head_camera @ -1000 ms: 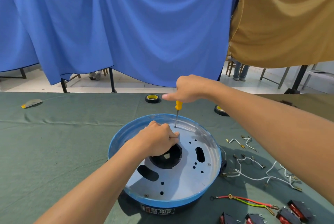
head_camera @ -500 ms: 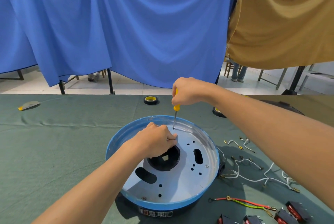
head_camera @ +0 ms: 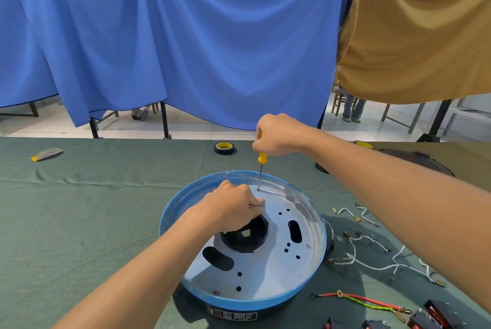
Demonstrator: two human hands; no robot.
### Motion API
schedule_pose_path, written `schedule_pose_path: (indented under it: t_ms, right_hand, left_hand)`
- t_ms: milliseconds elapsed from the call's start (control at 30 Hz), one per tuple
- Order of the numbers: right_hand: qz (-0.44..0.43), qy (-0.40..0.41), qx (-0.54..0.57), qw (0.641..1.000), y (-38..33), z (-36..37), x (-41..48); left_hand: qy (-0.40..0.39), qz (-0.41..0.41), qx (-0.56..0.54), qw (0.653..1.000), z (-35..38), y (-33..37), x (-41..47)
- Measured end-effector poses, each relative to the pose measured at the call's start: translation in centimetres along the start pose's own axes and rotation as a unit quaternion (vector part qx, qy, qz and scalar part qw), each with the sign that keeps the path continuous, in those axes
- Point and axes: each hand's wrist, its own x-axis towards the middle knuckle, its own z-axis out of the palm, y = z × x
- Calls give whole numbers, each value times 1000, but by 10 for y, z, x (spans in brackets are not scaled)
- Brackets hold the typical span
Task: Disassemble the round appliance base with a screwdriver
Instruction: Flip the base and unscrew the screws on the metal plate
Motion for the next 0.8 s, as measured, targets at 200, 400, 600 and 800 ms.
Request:
schedule_pose_path:
  t_ms: [200,400,600,800]
  right_hand:
    - [-13,-8,-42,999,2,-2,1]
    - [-83,-102,-119,984,-1,-16,-3]
    - [-117,-117,-124,978,0,-18,-3]
    - [-64,-137,-183,971,-9,-20,-4]
  left_hand:
    - [-8,-3,6,1000,0,-1,1]
    - [-14,3,8,1000,-1,-1,2]
    - [2,7,17,1000,2,-1,-2]
    - [24,40,123,991,2,9,-11]
